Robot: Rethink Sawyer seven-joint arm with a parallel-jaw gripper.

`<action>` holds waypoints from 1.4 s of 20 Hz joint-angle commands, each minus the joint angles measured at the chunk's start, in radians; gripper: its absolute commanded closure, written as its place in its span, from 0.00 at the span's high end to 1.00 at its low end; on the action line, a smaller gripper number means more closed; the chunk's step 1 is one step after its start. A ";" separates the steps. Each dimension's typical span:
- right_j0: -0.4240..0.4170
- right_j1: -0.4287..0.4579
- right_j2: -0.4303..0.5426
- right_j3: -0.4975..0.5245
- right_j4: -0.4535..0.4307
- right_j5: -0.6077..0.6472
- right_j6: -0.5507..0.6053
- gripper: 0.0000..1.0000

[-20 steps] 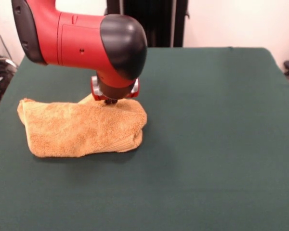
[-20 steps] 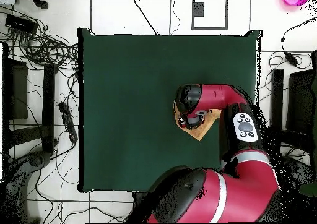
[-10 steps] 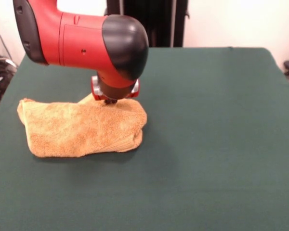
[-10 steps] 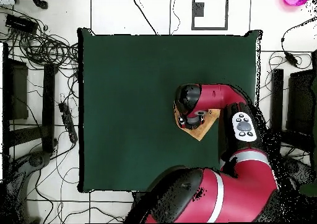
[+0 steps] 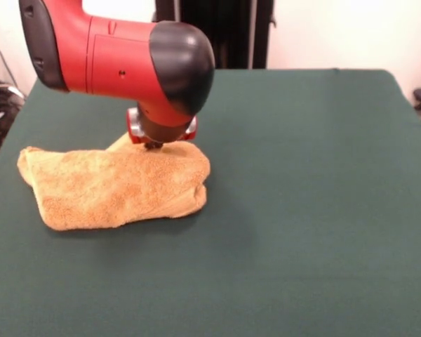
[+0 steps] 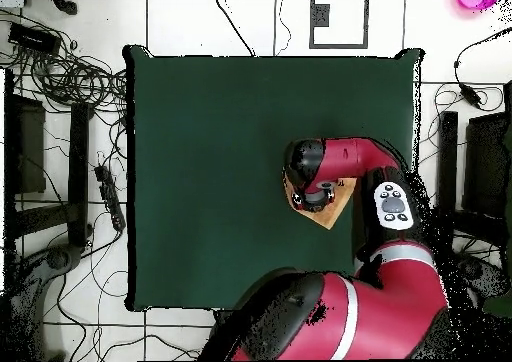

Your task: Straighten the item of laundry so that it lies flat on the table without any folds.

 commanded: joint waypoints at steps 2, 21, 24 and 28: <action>0.006 0.102 -0.103 0.097 -0.181 -0.048 -0.037 0.00; 0.010 0.082 -0.153 0.149 -0.212 -0.035 -0.044 0.00; 0.009 0.071 -0.159 0.140 -0.219 -0.017 -0.064 0.00; -0.004 0.051 -0.172 0.148 -0.244 -0.021 -0.096 0.00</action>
